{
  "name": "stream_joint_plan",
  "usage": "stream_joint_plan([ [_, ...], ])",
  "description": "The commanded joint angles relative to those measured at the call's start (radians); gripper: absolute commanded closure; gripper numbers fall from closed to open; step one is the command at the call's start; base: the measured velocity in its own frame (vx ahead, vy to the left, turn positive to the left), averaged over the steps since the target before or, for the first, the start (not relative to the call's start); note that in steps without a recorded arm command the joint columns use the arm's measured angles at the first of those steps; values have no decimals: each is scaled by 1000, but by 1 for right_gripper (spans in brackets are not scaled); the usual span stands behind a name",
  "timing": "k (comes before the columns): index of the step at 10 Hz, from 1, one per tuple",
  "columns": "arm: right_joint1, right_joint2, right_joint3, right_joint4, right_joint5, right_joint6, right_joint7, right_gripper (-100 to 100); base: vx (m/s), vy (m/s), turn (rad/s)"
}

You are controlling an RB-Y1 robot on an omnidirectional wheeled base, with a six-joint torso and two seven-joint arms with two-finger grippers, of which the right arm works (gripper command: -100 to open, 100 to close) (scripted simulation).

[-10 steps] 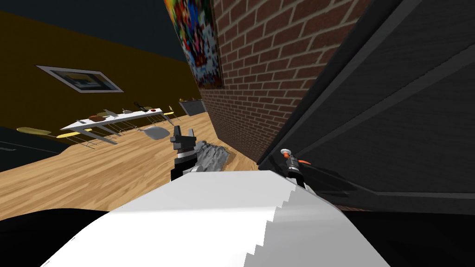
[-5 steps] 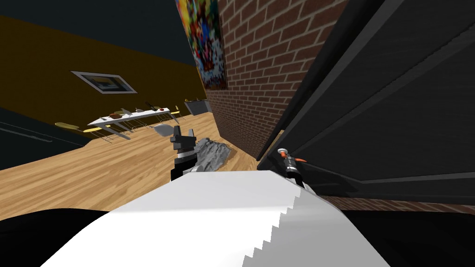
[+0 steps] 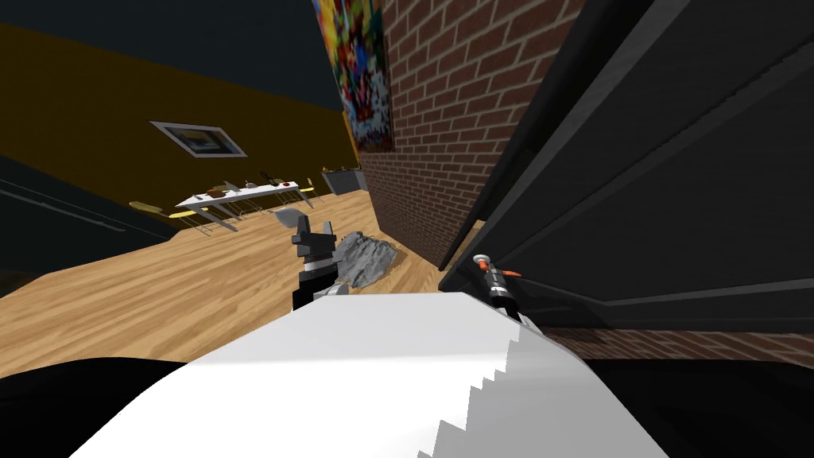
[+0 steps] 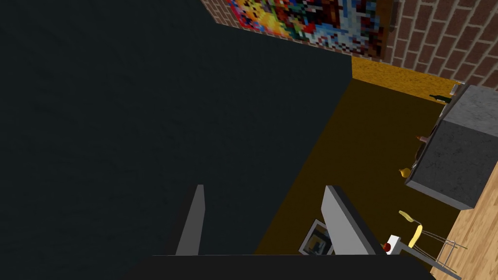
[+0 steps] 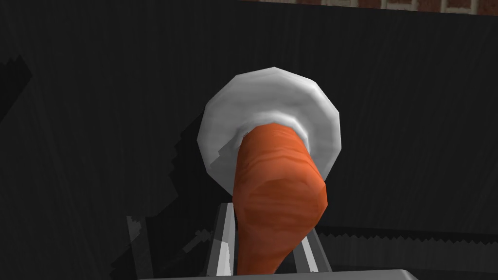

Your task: Pull the door open

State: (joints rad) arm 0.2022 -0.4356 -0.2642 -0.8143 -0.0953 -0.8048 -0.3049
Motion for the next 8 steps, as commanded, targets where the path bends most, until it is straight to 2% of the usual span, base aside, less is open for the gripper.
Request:
stream_joint_plan([
  [1, 24, -6, 24, -19, 15, -19, -18, 100, -260, -15, 54],
  [4, 49, -18, 60, -42, 35, -47, -47, 100, -252, -30, 62],
  [5, 40, -15, 54, -30, 31, -40, -42, 100, -114, -2, 12],
  [8, 85, -29, 95, -57, 59, -92, -72, 100, -181, -54, 44],
])
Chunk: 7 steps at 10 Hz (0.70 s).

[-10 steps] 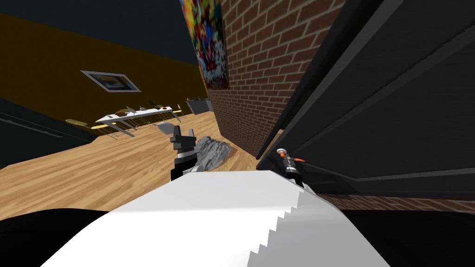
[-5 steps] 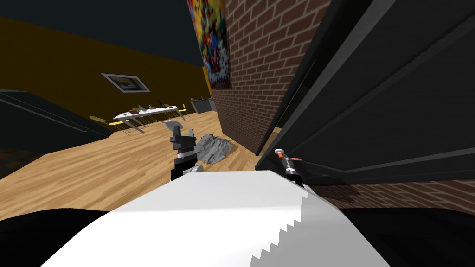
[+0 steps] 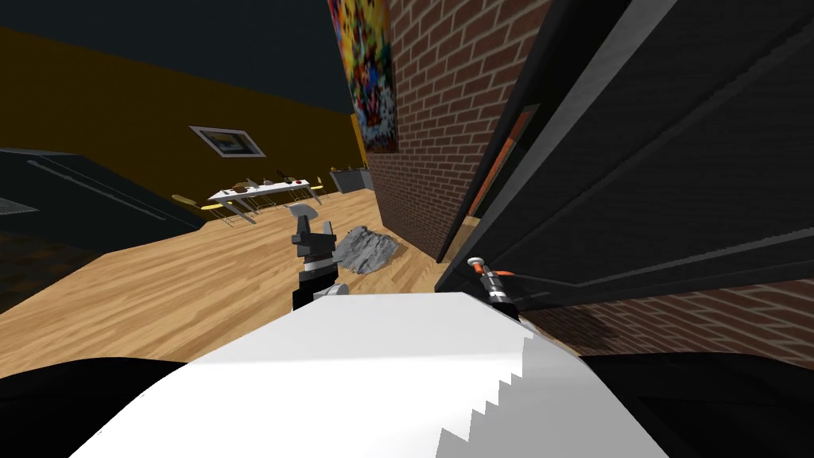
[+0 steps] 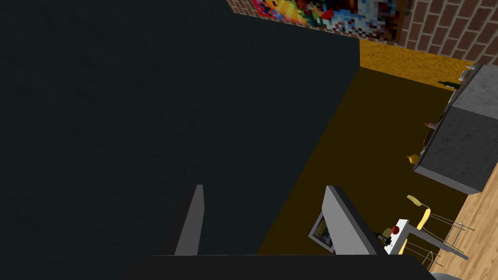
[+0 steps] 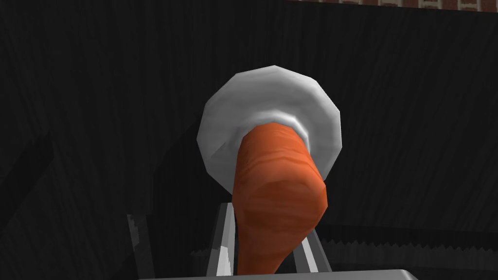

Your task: Pull the door open

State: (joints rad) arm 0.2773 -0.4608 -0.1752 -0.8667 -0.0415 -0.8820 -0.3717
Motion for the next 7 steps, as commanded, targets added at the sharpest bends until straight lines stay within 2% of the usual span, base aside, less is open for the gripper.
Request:
stream_joint_plan([
  [1, 23, -10, 19, -14, 14, -31, -14, 100, -228, -78, 57],
  [5, 69, -28, 60, -46, 43, -85, -44, 100, -189, -59, 31],
  [6, 66, -22, 57, -49, 40, -70, -40, 100, -79, -9, 3],
  [7, 79, -27, 65, -42, 46, -97, -48, 100, -144, -44, 127],
])
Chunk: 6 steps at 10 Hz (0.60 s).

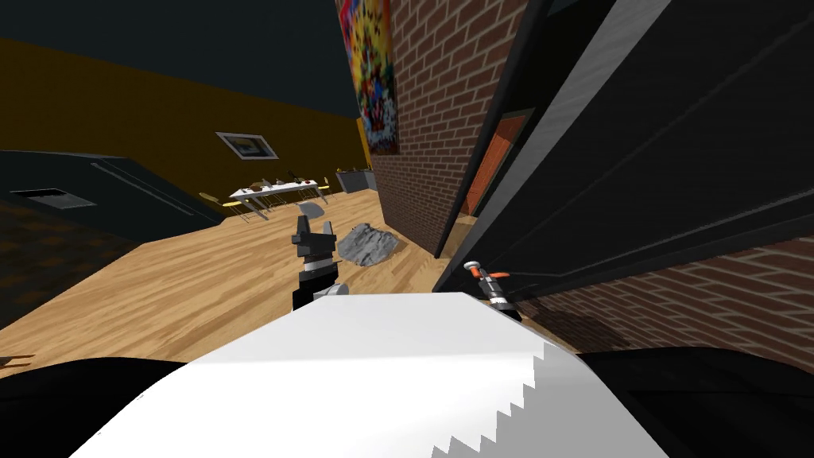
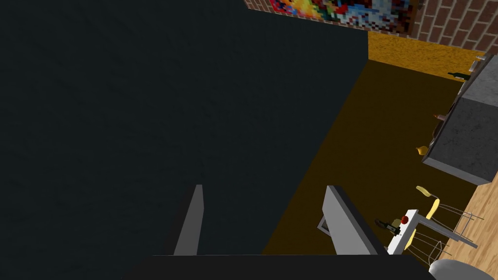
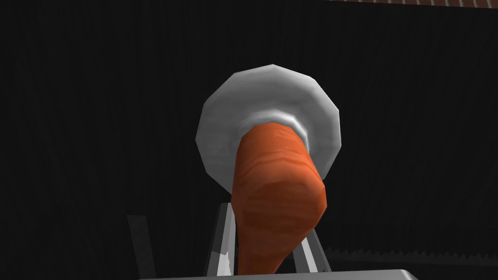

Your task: Pull the door open

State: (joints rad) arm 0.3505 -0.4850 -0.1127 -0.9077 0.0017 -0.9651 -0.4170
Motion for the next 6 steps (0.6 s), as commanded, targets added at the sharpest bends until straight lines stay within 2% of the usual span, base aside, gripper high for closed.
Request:
stream_joint_plan([
  [1, 9, -5, 4, 1, 4, -21, -4, 100, -203, -80, 158],
  [6, 43, -27, 19, 19, 19, -100, -26, 100, -197, -63, 138],
])
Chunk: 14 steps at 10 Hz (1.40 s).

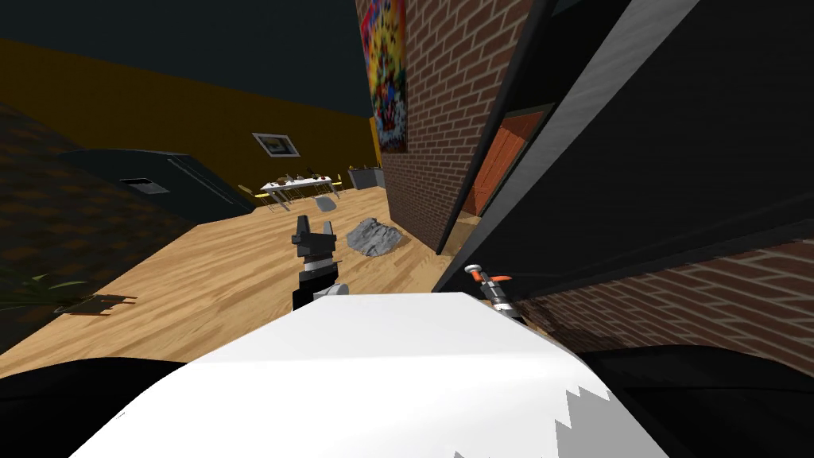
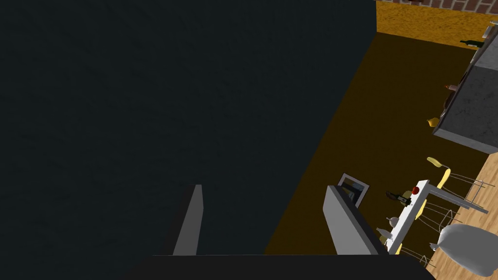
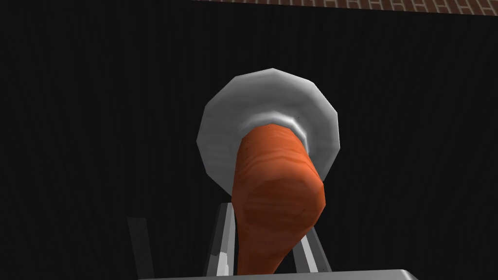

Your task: Pull the door open

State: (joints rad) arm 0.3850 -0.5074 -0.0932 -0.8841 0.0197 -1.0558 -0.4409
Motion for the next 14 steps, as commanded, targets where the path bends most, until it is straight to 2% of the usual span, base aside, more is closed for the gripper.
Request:
stream_joint_plan([
  [1, 14, -8, 2, -1, 4, -23, -5, 100, -185, -55, 119],
  [3, 24, -15, 6, 4, 8, -47, -12, 100, -179, -62, 96],
  [4, 17, -9, 10, 10, 9, -39, -10, 100, -74, -26, 24],
  [5, 17, -12, 13, 20, 12, -52, -14, 100, -159, -49, 158],
  [14, 10, -37, 17, 71, 23, -115, -33, 100, -201, -52, 151],
])
